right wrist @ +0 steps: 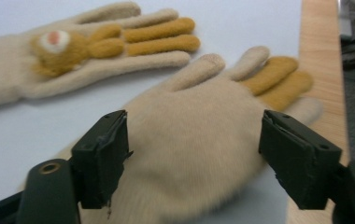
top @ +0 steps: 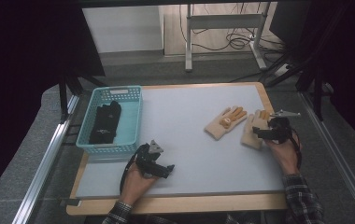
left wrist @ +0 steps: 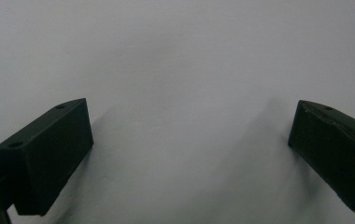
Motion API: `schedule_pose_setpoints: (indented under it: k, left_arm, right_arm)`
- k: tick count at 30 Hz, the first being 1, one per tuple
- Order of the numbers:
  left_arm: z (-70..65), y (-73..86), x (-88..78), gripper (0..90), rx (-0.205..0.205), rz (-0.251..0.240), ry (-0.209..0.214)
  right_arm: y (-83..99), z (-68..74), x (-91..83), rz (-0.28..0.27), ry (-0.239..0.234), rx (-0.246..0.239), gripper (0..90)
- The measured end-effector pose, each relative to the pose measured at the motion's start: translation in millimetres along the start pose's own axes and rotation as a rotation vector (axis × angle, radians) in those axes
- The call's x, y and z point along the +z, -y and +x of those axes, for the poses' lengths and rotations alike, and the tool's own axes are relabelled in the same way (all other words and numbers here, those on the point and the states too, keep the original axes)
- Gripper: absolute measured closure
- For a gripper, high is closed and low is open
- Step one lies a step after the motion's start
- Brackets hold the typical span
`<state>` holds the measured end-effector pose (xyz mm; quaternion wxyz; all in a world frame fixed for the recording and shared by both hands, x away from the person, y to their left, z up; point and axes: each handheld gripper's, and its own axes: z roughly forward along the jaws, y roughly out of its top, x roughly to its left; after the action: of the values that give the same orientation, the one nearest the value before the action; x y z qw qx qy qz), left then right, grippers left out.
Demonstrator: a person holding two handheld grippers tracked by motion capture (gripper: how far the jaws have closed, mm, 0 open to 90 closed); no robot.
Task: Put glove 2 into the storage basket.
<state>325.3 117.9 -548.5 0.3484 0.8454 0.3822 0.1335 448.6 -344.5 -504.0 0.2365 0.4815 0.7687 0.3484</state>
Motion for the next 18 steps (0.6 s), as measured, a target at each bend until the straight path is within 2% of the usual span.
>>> schedule_pose_setpoints:
  k: [4, 5, 6, 8, 10, 12, 15, 18]
  left_arm:
    - [0.0, 0.0, 0.0, 0.0, 0.000, 0.000, 0.000]
    - [0.0, 0.0, 0.0, 0.0, 0.000, 0.000, 0.000]
    - [0.0, 0.0, 0.0, 0.0, 0.000, 0.000, 0.000]
    - [0.0, 0.0, 0.0, 0.0, 0.000, 0.000, 0.000]
    - [0.0, 0.0, 0.0, 0.0, -0.001, 0.000, 0.000]
    - [0.0, 0.0, 0.0, 0.0, 0.000, 0.000, 0.000]
    - [-0.1, 0.0, 0.0, 0.1, 0.000, 0.000, -0.001]
    - [-0.1, 0.0, 0.0, 0.1, 0.000, 0.000, -0.001]
  right_arm:
    - [-1.8, -0.5, 16.0, 0.030, 0.014, -0.039, 21.8]
    - [-1.7, 0.6, 20.7, 0.057, 0.024, -0.063, 24.6]
    - [-1.0, 0.5, 23.4, 0.062, 0.015, -0.078, 29.9]
    - [-0.2, -2.9, 23.7, 0.055, -0.028, -0.050, 36.3]
    - [-0.2, -3.4, 20.6, 0.062, -0.036, -0.047, 46.3]
    - [0.2, -1.8, 18.6, 0.066, -0.032, -0.050, 49.8]
    - [1.4, -1.6, 15.3, 0.062, -0.046, -0.027, 52.0]
    - [3.3, -2.8, 9.3, 0.024, -0.073, 0.007, 52.6]
